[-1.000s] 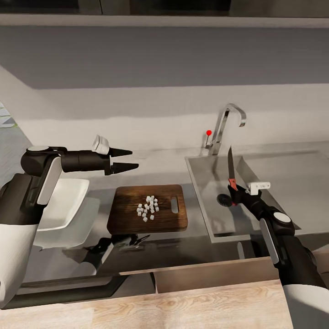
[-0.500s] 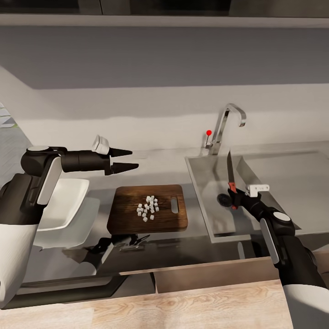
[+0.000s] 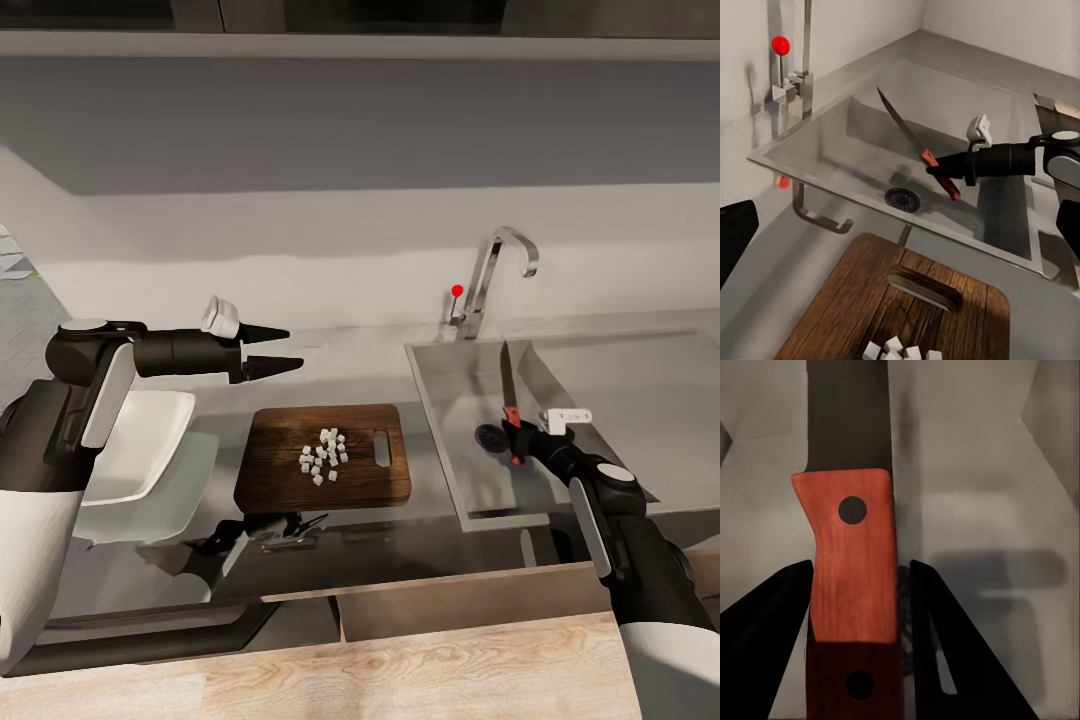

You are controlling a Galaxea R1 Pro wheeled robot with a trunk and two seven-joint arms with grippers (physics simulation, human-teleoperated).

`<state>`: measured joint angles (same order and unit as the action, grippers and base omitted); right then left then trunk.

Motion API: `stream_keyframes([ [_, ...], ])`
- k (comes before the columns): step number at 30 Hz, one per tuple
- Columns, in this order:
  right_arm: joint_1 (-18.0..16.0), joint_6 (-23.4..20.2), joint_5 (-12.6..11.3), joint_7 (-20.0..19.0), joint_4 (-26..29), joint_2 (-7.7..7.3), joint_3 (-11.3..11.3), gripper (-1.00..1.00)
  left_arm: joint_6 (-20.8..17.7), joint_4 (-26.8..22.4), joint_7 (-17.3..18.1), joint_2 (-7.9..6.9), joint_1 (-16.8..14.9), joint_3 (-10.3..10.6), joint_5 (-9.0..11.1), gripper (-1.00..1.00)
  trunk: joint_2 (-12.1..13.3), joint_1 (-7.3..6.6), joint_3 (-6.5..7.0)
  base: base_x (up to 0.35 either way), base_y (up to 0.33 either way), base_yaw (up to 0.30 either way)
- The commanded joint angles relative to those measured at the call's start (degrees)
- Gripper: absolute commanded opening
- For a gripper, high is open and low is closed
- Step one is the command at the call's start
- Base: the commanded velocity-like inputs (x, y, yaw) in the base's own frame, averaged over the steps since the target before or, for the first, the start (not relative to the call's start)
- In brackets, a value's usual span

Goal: In the kitchen, take the Vidalia onion out of the sink, dice it on the chopping board with the paring knife, put the diced onion into the bowl on the countertop, then place both the paring knife and the chopping board into the sink.

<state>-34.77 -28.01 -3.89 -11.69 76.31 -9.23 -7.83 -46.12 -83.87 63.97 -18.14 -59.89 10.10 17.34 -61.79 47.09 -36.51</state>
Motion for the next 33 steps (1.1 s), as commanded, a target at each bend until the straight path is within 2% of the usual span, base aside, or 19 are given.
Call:
stream_keyframes([
  [1, 0.0, -0.5, -0.4, 0.0, 0.1, 0.00, -0.1, -1.00, -0.4, 0.0, -0.1, -0.05, -0.1, 0.1, 0.3, 1.00, 0.0, 0.00, -0.05, 0.000, 0.000, 0.000],
  [14, -0.4, -1.2, -0.4, 1.7, 0.0, 0.00, -0.1, -1.00, -0.4, 0.0, -0.1, -0.05, -0.1, 0.1, 0.3, 1.00, 0.0, 0.00, -0.05, 0.000, 0.000, 0.000],
  [21, -0.7, -4.7, -0.4, 3.7, 0.0, 0.00, -0.1, -1.00, -0.4, 0.0, -0.1, -0.05, -0.1, 0.1, 0.3, 1.00, 0.0, 0.00, -0.05, 0.000, 0.000, 0.000],
  [33, -1.3, -6.6, -0.4, 4.2, 0.0, 0.06, 0.0, -1.00, -0.4, 0.0, -0.1, -0.05, -0.1, 0.1, 0.3, 1.00, 0.0, 0.00, -0.05, 0.000, 0.000, 0.000],
])
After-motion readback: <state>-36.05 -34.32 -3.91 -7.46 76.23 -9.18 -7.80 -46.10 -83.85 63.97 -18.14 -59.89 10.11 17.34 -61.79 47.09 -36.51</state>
